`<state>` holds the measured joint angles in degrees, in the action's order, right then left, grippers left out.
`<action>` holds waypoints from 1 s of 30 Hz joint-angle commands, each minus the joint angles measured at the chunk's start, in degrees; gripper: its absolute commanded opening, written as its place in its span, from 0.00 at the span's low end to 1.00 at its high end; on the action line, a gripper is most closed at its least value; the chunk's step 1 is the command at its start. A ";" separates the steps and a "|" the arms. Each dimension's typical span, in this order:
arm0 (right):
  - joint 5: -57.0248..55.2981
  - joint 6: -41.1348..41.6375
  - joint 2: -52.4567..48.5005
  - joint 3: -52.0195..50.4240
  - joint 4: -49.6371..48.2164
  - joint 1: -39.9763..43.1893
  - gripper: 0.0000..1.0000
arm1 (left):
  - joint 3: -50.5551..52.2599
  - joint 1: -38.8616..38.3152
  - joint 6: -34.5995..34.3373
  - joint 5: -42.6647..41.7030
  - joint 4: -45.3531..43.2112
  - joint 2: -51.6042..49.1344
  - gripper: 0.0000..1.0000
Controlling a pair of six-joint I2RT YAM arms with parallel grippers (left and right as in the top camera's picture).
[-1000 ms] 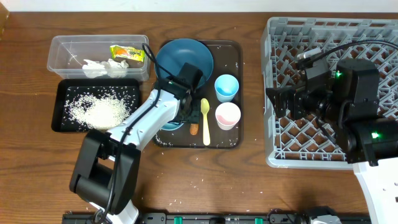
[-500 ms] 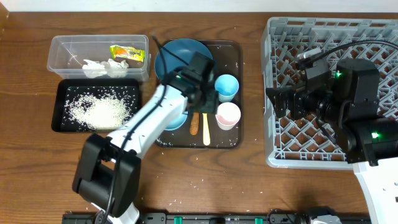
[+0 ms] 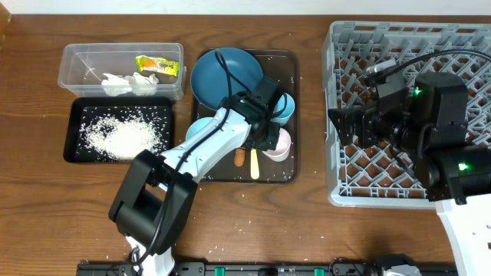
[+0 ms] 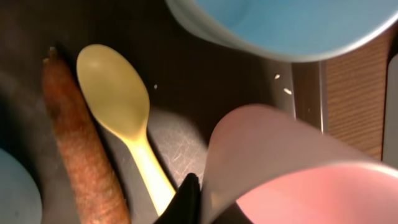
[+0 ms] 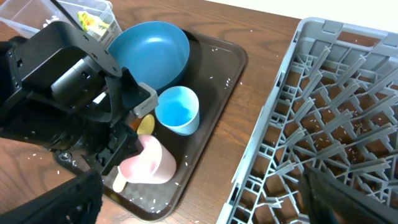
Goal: Sort waste into correct bins and load items into the dishwasher rack
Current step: 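Grasp pink cup with left gripper and lift it, then hand pink cup from left gripper to right gripper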
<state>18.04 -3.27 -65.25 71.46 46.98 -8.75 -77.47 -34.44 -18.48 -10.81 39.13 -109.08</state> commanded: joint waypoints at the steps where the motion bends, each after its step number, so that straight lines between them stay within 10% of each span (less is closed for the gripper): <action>1: 0.26 0.26 -0.02 0.85 -0.07 0.15 0.93 | -2.56 1.38 -3.02 -0.66 2.69 1.95 0.06; 18: 26.01 -0.11 -10.43 0.85 -9.22 0.00 0.94 | -5.16 23.50 -1.44 -56.46 5.35 12.11 0.06; 30: 42.77 -3.04 -19.37 0.85 -21.11 -4.98 0.84 | -5.16 24.72 -1.51 -65.33 5.38 12.11 0.06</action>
<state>54.48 -5.23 -83.35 71.48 27.00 -12.05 -81.78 -9.85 -20.91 -71.79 44.53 -96.99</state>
